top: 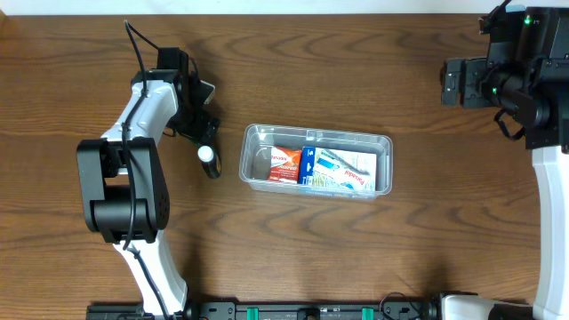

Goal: Pack container
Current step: 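Lower left gripper onto the green Zam-Buk box and grasp it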

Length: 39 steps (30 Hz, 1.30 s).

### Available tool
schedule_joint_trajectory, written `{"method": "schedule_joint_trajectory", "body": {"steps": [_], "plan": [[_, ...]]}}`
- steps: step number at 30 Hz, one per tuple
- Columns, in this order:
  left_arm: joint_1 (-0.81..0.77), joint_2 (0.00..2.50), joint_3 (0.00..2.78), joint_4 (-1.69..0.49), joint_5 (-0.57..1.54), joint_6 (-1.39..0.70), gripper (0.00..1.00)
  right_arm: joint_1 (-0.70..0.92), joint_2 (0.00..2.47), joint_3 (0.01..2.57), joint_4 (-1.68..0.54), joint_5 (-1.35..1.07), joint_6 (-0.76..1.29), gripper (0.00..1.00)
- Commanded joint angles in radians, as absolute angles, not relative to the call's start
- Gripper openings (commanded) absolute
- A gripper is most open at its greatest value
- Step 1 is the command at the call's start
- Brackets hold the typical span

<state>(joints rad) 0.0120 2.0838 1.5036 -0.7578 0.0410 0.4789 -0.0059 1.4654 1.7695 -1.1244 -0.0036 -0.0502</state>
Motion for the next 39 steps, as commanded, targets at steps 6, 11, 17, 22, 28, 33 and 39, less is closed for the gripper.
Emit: {"method": "schedule_joint_trajectory", "body": {"steps": [6, 11, 17, 22, 28, 33, 39], "plan": [[-0.002, 2.093, 1.513, -0.761, 0.072, 0.497, 0.91, -0.012, 1.466, 1.769, -1.123, 0.003, -0.034, 0.99], [-0.031, 2.093, 1.509, -0.765, 0.072, 0.495, 0.86, -0.012, 1.466, 1.769, -1.123, 0.003, -0.034, 0.99], [-0.056, 2.093, 1.509, -0.783, 0.071, 0.447, 0.85, -0.012, 1.466, 1.769, -1.123, 0.003, -0.034, 0.99], [-0.056, 2.093, 1.509, -0.783, 0.070, 0.343, 0.78, -0.012, 1.466, 1.769, -1.123, 0.003, -0.034, 0.99], [-0.057, 2.093, 1.509, -0.783, 0.067, 0.222, 0.73, -0.012, 1.466, 1.769, -1.123, 0.003, -0.034, 0.99], [-0.057, 2.093, 1.509, -0.784, 0.067, 0.196, 0.72, -0.012, 1.466, 1.769, -1.123, 0.003, -0.034, 0.99], [-0.057, 2.093, 1.509, -0.798, 0.067, 0.225, 0.73, -0.012, 1.466, 1.769, -1.123, 0.003, -0.034, 0.99]]}}
